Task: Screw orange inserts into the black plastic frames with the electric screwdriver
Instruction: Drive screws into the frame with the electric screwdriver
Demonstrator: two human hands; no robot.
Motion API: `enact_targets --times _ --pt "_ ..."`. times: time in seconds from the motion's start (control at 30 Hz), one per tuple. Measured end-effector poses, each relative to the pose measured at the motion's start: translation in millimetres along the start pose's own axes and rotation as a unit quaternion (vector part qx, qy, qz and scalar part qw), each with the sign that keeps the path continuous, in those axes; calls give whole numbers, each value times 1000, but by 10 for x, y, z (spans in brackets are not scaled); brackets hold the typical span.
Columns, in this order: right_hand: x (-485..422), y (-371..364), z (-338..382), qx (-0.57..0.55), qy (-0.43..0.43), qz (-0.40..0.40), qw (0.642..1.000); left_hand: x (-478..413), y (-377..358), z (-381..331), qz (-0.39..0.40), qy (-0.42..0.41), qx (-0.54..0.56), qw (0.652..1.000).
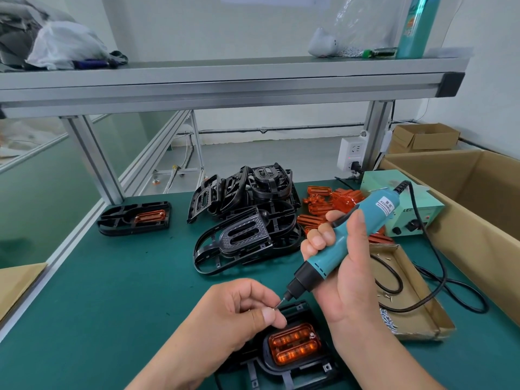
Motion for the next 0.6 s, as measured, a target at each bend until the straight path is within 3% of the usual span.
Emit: enact_targets --times 0.27,0.6 --pt "22 -64 40 26 10 46 999 -5 4 -11 -31 -12 -18 999" --pt "28 -91 30 47 12 46 998 4 42 -12 -95 -26 -113 989"
Point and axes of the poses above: each hand's wrist, its own x-axis away from the middle knuckle, its own y-axis out of the back of the hand, z = x × y, the point moved 5 cm from there along -x, towards the middle knuckle
